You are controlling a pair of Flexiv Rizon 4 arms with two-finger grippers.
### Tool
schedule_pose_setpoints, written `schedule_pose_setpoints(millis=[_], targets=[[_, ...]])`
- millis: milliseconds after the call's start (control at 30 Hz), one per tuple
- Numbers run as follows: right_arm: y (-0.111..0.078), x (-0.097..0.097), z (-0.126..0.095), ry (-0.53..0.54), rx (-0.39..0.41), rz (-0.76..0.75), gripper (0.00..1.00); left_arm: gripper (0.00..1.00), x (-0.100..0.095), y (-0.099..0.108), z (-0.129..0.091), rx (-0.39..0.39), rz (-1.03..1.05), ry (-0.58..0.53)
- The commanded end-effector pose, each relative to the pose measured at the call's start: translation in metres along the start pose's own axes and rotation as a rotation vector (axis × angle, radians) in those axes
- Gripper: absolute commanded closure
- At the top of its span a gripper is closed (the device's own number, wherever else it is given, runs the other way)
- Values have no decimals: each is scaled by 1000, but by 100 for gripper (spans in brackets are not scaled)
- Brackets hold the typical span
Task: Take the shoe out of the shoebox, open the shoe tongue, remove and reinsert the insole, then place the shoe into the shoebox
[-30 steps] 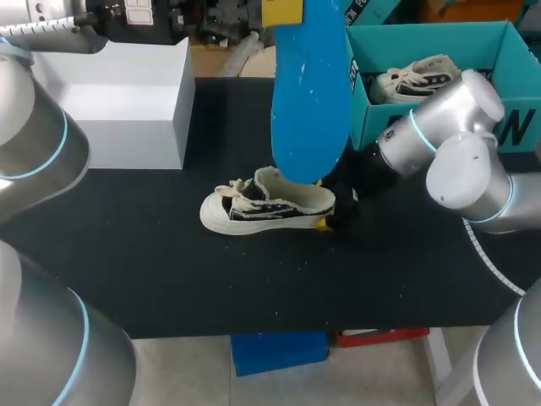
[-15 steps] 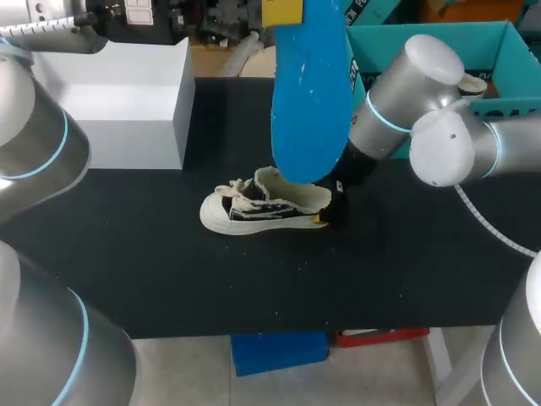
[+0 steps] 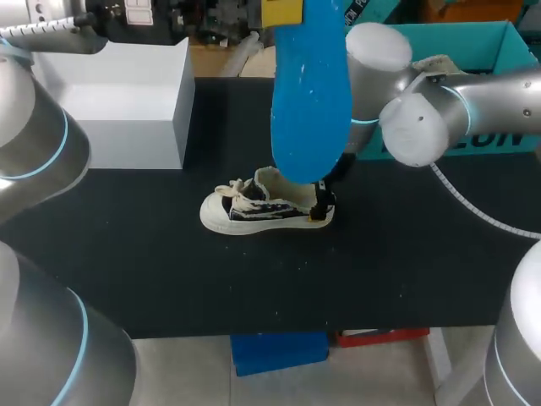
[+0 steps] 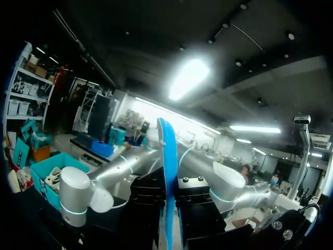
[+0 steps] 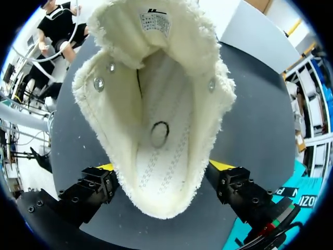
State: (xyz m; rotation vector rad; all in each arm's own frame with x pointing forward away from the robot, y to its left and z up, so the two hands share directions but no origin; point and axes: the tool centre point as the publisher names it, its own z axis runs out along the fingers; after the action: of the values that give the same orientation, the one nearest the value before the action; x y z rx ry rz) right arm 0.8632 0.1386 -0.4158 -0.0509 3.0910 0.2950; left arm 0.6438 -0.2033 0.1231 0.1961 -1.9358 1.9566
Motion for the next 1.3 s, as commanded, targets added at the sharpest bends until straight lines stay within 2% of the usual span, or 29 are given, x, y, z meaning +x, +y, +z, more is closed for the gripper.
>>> schedule_pose_setpoints(millis=[33, 267, 900, 1133, 1300], targets=[[5, -1, -1, 11, 157, -16, 0, 100, 0, -1, 2, -3, -2, -3], [6, 1, 0, 31, 182, -28, 0, 100, 0, -1, 2, -3, -2, -3], [5, 7, 4, 40, 177, -15, 0, 100, 0, -1, 2, -3, -2, -3], [0, 9, -1, 39, 93, -30, 0, 100, 0, -1, 2, -3, -2, -3], [1, 7, -2, 65, -46, -75, 0, 100, 0, -1, 2, -3, -2, -3]])
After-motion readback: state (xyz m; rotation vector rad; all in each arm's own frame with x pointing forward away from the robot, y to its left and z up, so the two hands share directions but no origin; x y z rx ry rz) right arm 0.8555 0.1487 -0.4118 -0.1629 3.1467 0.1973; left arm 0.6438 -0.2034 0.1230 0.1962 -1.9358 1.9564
